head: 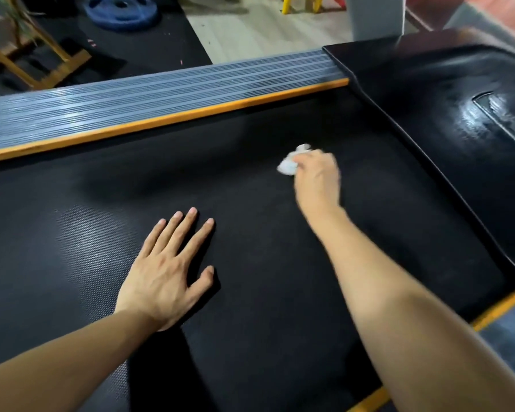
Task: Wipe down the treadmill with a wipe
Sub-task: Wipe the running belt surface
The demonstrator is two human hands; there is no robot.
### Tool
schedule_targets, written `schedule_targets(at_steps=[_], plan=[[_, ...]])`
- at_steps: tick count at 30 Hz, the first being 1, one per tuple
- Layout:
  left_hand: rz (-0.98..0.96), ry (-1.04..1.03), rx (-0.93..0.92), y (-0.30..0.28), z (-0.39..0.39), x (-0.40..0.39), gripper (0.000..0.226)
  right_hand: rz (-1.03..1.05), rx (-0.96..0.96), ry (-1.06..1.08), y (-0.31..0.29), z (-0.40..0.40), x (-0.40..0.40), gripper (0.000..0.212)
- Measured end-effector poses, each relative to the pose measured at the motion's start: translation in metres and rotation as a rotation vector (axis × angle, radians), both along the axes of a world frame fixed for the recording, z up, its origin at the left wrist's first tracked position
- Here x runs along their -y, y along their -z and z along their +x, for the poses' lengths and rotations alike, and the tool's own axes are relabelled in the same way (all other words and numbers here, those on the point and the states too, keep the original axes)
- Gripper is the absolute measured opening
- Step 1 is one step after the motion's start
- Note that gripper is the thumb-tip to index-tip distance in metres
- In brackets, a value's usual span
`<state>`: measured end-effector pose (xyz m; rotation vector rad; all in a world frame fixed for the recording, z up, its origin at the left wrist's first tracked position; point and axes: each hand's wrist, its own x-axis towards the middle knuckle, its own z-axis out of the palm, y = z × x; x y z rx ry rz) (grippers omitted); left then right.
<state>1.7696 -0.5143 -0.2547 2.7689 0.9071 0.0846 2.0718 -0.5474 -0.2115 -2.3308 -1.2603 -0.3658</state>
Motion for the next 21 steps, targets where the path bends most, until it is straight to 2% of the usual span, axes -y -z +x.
schedule_targets(at_steps=[3, 5, 6, 7, 10, 12, 14, 17, 18, 20, 21], plan=[[0.008, -0.003, -0.005, 0.001, 0.0, 0.0, 0.076, -0.03, -0.011, -0.383, 0.02, -0.088, -0.006, 0.021], [0.023, 0.002, -0.002, 0.002, 0.001, 0.0, 0.078, -0.066, -0.007, -0.578, 0.034, -0.102, 0.0, 0.02], [0.027, -0.002, 0.0, 0.002, 0.0, 0.0, 0.081, -0.088, -0.029, -0.588, 0.031, -0.085, 0.002, 0.019], [0.032, -0.008, 0.005, 0.002, 0.0, 0.0, 0.083, -0.106, -0.012, -0.51, 0.029, -0.058, 0.002, 0.018], [0.051, -0.022, 0.014, 0.002, 0.0, 0.0, 0.086, -0.224, 0.026, -0.061, 0.017, 0.027, 0.023, 0.018], [0.06, -0.025, 0.006, 0.003, 0.001, 0.0, 0.086, -0.177, -0.015, 0.105, 0.01, 0.038, 0.036, 0.022], [0.055, -0.025, -0.013, 0.003, 0.001, -0.001, 0.087, -0.178, -0.094, 0.065, 0.005, -0.009, 0.024, 0.02], [0.058, -0.025, -0.025, 0.003, 0.0, -0.001, 0.088, -0.203, -0.171, -0.325, 0.027, -0.102, 0.015, 0.037], [0.06, -0.023, -0.026, 0.003, 0.0, -0.001, 0.089, -0.17, -0.161, -0.421, 0.032, -0.118, 0.022, 0.035], [0.059, -0.023, -0.021, 0.004, 0.0, -0.001, 0.088, -0.081, -0.171, -0.477, 0.028, -0.097, 0.04, 0.029], [0.061, -0.024, -0.013, 0.004, 0.0, -0.002, 0.088, -0.084, -0.183, -0.38, 0.023, -0.07, 0.046, 0.028]])
